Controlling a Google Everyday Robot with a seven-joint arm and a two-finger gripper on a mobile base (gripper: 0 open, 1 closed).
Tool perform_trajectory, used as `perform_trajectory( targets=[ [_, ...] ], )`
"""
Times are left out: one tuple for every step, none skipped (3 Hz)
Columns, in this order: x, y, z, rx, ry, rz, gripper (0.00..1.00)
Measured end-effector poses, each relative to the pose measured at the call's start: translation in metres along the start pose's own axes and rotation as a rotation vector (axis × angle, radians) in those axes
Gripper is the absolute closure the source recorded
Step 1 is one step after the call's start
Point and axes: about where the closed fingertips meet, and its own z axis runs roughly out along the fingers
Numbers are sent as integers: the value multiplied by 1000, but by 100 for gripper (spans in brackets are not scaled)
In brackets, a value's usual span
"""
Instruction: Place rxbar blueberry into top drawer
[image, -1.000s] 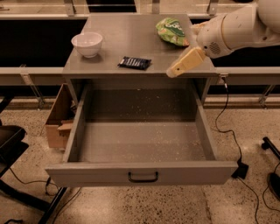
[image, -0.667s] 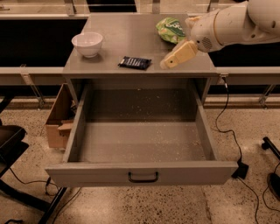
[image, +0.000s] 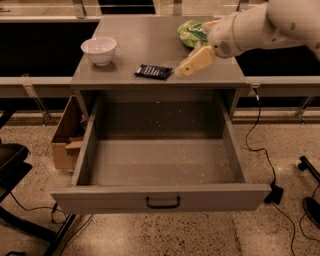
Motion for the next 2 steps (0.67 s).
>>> perform_trajectory(
  targets=[
    [-3,-8,41,-54,-33,43,0],
    [-3,-14,76,-94,-45,80,0]
  ],
)
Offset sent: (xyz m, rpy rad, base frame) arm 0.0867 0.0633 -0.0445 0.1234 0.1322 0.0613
